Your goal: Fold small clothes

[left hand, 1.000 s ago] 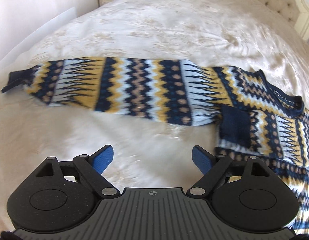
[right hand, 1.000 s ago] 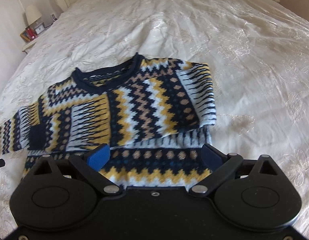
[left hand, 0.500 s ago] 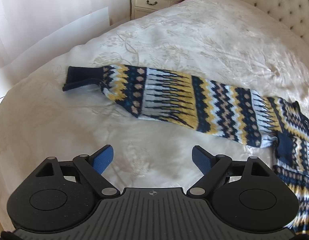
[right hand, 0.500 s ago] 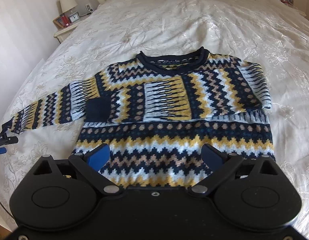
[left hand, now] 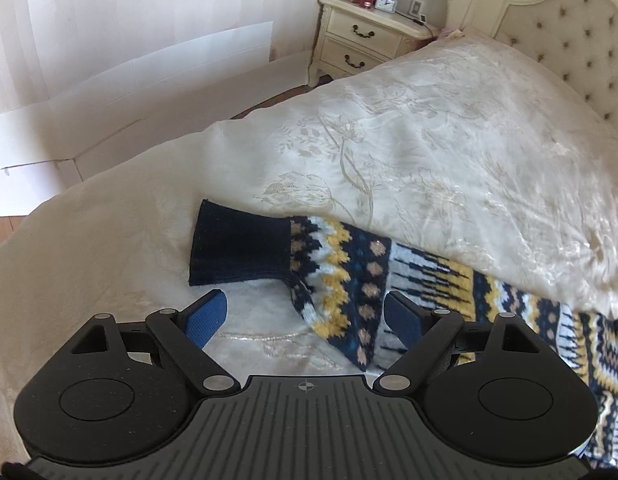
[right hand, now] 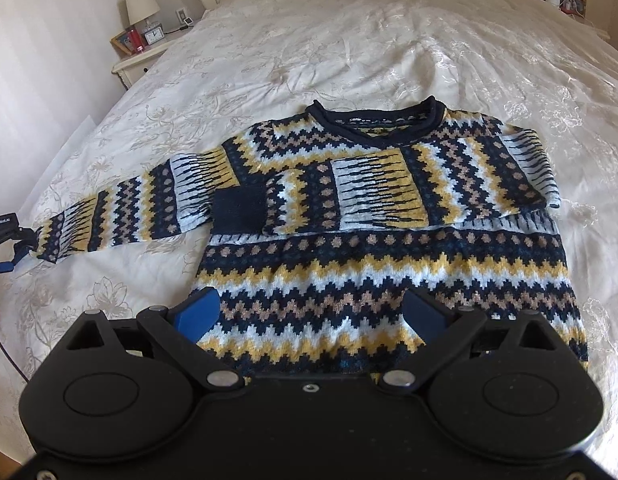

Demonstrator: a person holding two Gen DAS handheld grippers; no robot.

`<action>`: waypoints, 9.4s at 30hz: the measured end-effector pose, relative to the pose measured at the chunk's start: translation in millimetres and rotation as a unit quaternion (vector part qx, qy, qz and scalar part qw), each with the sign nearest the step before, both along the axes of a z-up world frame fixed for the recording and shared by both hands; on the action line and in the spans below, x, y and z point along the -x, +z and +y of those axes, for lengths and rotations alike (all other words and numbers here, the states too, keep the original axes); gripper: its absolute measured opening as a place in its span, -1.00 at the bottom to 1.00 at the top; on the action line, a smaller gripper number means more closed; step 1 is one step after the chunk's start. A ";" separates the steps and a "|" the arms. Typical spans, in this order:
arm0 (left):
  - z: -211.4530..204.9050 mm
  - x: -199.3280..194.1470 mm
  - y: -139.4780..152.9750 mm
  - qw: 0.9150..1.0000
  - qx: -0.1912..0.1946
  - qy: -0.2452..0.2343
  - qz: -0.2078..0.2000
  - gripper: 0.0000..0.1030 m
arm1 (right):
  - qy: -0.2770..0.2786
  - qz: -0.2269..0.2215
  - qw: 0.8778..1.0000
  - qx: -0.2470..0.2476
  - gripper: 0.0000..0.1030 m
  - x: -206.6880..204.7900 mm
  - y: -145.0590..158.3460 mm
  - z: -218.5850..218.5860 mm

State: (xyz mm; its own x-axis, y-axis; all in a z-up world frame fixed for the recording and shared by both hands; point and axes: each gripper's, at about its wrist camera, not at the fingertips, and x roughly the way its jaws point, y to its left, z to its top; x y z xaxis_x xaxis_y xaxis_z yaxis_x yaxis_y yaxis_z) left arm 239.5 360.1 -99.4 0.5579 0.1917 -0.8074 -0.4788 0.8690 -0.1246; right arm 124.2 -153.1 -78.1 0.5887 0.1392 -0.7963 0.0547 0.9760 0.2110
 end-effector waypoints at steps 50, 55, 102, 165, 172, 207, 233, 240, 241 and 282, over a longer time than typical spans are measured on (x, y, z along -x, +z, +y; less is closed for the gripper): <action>-331.6 -24.0 92.0 0.955 0.030 -0.243 -0.169 -0.87 | 0.041 0.006 0.998 -0.051 0.91 -14.1 -21.0 -146.7; -389.3 -25.8 60.6 0.951 0.046 -0.271 -0.139 -0.87 | 0.038 0.005 0.998 -0.051 0.91 -12.1 -22.9 -174.9; -307.7 3.8 -93.9 0.965 -0.011 -0.228 0.130 -0.26 | 0.022 0.106 0.990 -0.093 -0.71 -116.7 -91.8 -178.6; -297.8 -61.7 -74.9 0.964 -0.053 -0.247 0.078 0.25 | -0.062 0.104 0.993 -0.015 0.57 -130.3 -91.3 -255.6; -294.8 -18.3 -61.0 0.962 -0.034 -0.258 0.079 0.26 | -0.045 0.091 0.995 -0.025 0.67 -96.8 -74.7 -251.3; -295.5 188.2 -74.9 0.943 -0.019 -0.309 0.124 0.36 | 0.126 0.168 0.974 -0.081 0.77 91.9 -100.2 -200.7; -297.6 179.6 -102.9 0.936 -0.002 -0.321 0.146 0.54 | 0.127 0.178 0.966 -0.137 0.96 96.2 -128.9 -194.9; -296.2 181.4 -103.7 0.938 0.005 -0.315 0.142 0.55 | 0.128 0.174 0.966 -0.144 0.99 98.3 -130.7 -194.2; -296.0 181.3 -103.9 0.939 0.006 -0.314 0.142 0.55 | 0.128 0.174 0.966 -0.144 1.00 98.4 -130.9 -194.0; -278.7 164.9 -9.4 0.944 0.139 -0.298 0.033 -0.81 | 0.052 0.090 0.958 -0.269 -0.76 83.9 -62.9 -233.3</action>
State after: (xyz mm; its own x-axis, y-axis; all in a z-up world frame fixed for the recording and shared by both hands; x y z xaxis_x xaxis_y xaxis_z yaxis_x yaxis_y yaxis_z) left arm 74.5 81.4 -108.8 0.4475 -0.3639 -0.8169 0.0695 0.9249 -0.3739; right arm 40.3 -386.3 -141.1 0.4093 0.6078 -0.6805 0.0455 0.7313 0.6805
